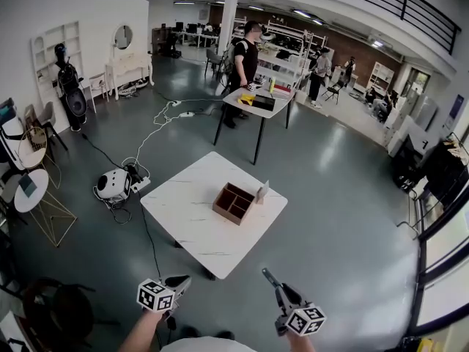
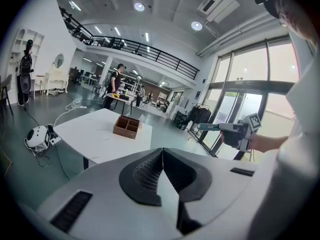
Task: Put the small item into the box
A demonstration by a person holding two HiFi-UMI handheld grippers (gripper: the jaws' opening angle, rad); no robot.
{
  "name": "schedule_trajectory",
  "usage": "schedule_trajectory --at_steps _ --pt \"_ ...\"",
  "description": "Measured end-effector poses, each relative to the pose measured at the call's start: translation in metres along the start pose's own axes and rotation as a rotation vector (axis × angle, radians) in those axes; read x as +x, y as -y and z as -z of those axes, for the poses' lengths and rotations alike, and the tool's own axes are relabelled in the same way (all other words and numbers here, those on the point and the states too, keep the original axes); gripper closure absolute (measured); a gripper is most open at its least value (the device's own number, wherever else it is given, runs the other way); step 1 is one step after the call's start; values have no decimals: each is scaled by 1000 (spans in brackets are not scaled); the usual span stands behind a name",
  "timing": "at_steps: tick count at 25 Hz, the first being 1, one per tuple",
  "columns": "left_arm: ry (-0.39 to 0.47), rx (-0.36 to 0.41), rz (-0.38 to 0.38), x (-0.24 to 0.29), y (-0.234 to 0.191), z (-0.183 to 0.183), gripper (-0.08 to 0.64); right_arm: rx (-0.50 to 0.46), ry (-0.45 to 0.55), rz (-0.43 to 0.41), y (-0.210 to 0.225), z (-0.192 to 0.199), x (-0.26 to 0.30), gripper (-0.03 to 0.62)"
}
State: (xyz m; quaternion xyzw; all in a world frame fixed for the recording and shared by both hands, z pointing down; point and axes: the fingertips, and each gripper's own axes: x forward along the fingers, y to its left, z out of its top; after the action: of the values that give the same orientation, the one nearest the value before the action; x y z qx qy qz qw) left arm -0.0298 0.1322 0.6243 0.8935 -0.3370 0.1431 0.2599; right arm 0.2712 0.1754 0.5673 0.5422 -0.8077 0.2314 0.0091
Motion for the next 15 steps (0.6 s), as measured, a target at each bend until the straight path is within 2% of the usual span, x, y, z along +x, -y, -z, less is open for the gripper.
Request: schedule_trajectory --at_steps 7,15 --pt "-11 -12 17 -2 -7 12 546 4 -19 32 -4 13 -1 517" --pt "-26 -22 22 -21 -21 21 546 3 -44 28 -28 26 9 517"
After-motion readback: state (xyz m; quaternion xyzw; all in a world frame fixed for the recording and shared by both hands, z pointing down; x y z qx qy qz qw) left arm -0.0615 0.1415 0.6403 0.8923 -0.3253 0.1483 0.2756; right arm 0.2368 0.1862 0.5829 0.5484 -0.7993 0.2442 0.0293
